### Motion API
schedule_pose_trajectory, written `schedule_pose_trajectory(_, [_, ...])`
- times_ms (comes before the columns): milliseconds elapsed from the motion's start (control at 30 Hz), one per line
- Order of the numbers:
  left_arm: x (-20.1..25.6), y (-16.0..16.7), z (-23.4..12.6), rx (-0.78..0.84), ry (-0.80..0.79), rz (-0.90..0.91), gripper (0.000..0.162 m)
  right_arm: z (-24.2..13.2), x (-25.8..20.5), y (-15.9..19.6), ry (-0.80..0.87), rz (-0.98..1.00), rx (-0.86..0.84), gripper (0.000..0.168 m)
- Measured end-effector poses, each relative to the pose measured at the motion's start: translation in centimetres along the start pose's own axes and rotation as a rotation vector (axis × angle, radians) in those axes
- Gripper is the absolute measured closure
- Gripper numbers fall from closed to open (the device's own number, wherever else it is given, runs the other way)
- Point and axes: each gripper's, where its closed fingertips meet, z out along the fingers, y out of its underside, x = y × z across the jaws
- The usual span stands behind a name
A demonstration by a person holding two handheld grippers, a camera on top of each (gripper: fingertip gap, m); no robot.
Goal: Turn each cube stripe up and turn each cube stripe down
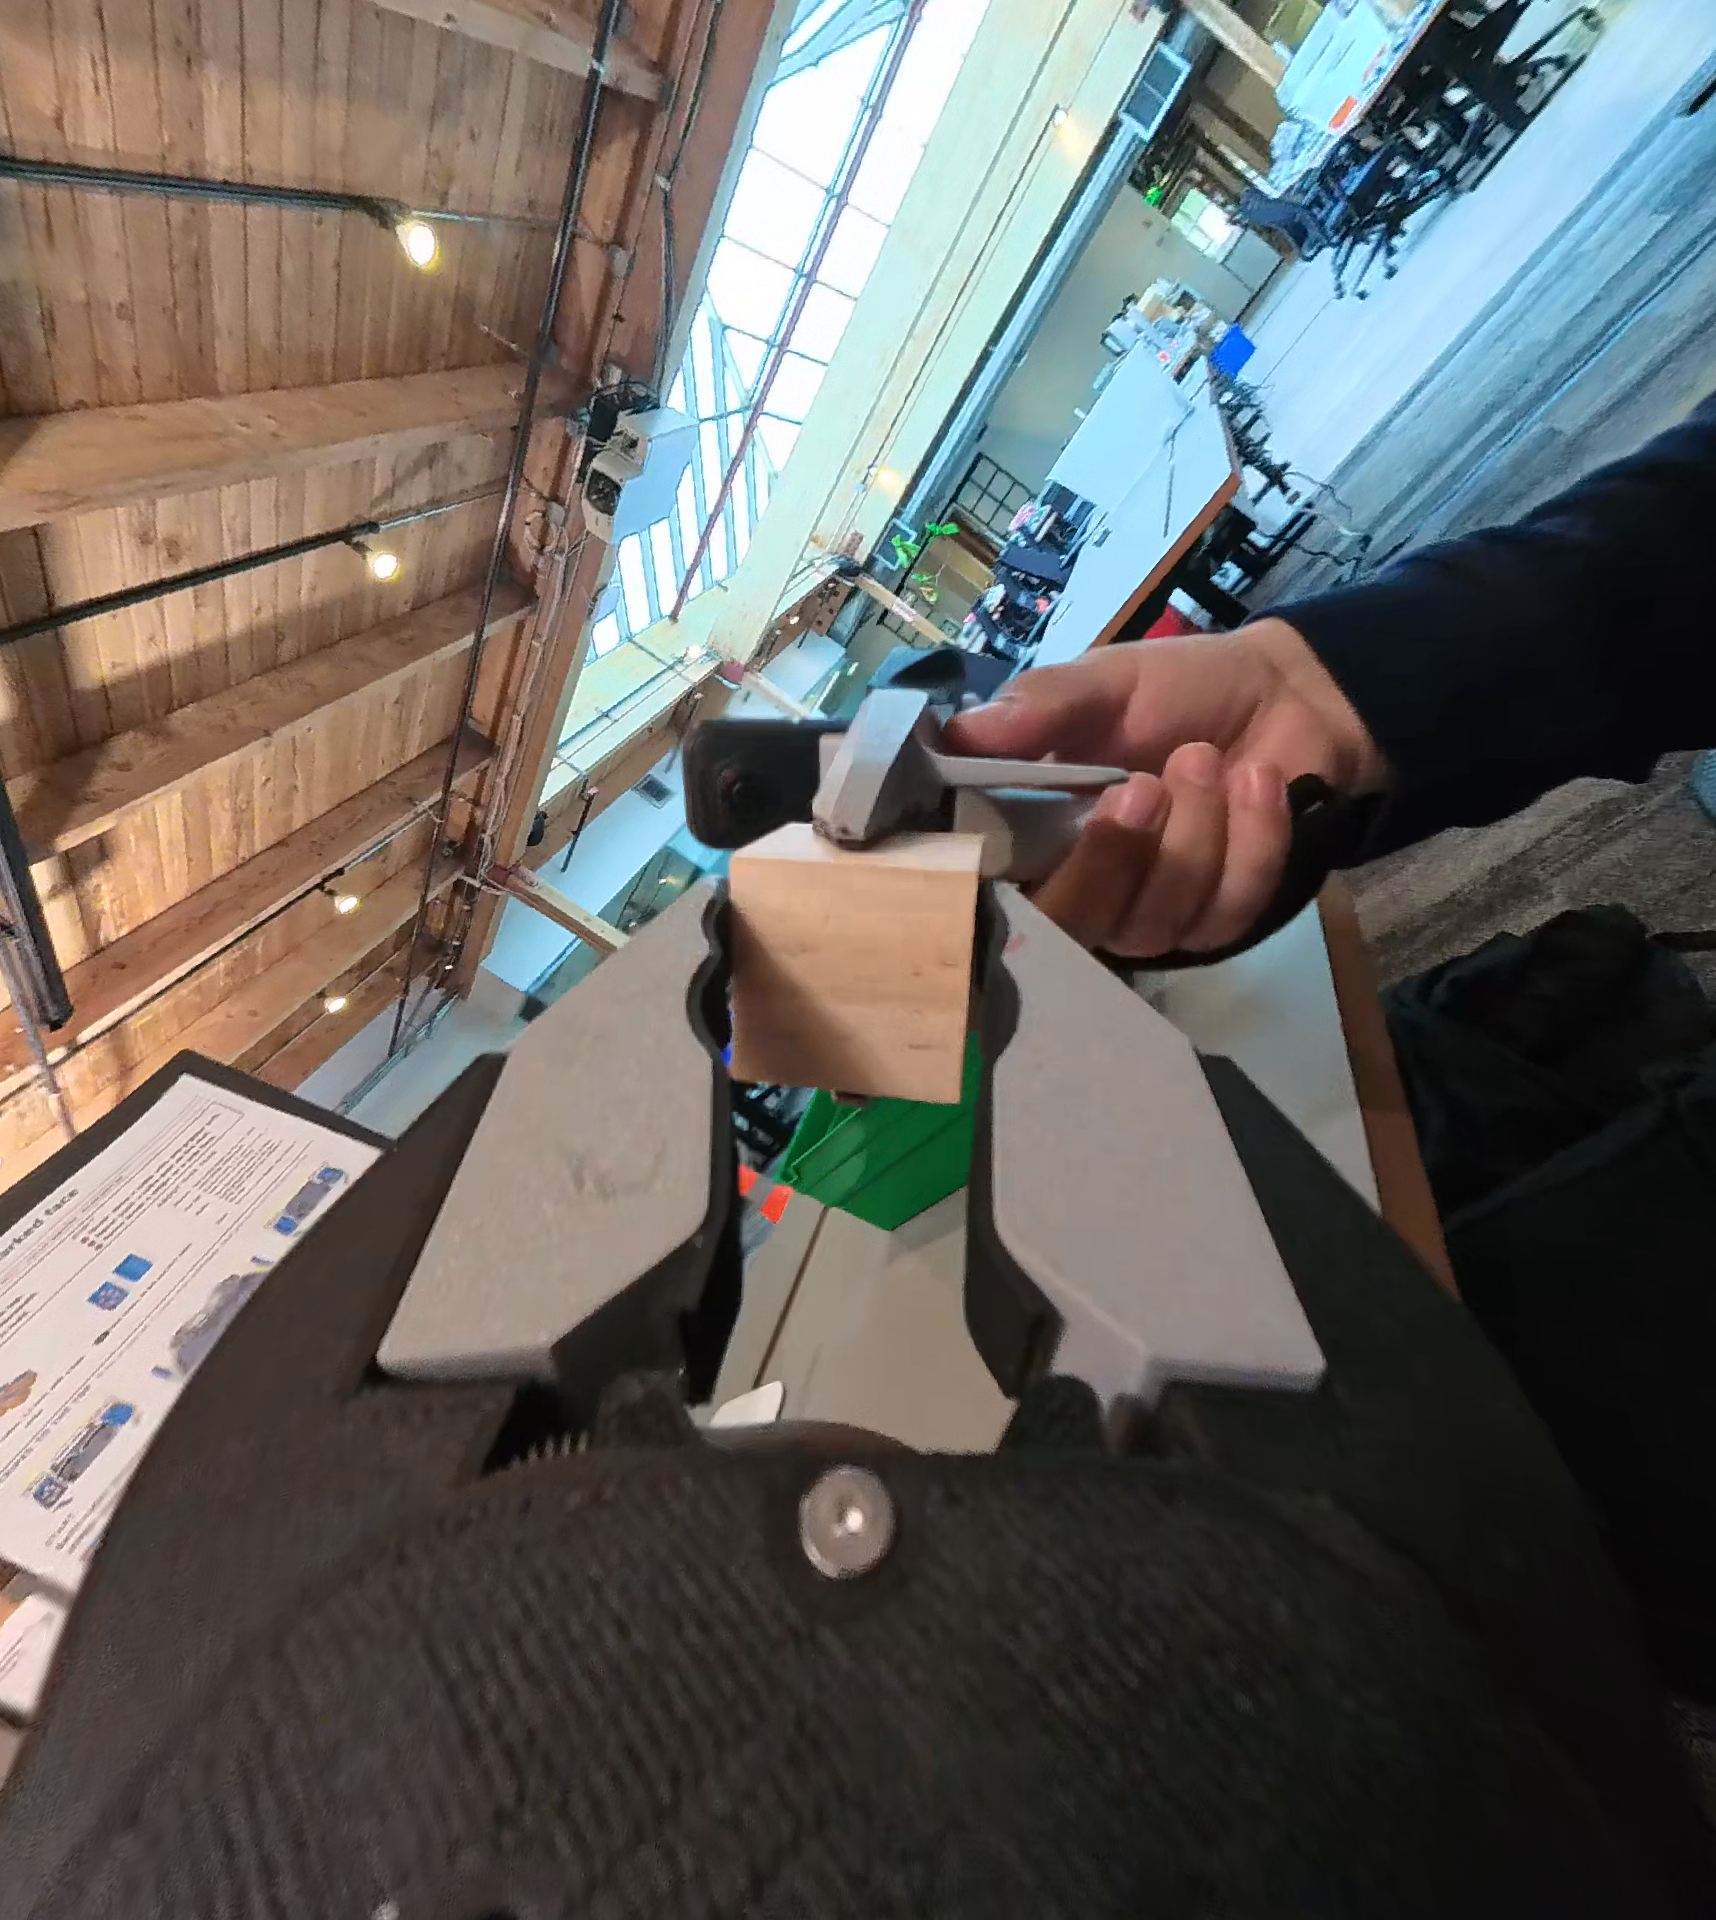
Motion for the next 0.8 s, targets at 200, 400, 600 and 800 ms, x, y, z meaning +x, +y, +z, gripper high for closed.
schedule_pose_trajectory(200, [0.5,0.5,0.2,-0.049,-0.019,0.033,0.118,-0.5,0.3,0.3,0.103,-0.081,-0.058,0.126])
schedule_pose_trajectory(400, [0.7,1.0,0.3,-0.089,-0.037,0.099,0.114,-0.6,0.6,0.2,0.180,-0.126,-0.067,0.126])
schedule_pose_trajectory(600, [0.8,2.0,0.6,-0.157,-0.042,0.142,0.119,-0.8,1.5,0.5,0.271,-0.162,-0.100,0.127])
schedule_pose_trajectory(800, [0.9,2.3,0.6,-0.172,-0.026,0.187,0.116,-1.0,1.8,0.7,0.342,-0.220,-0.134,0.126])
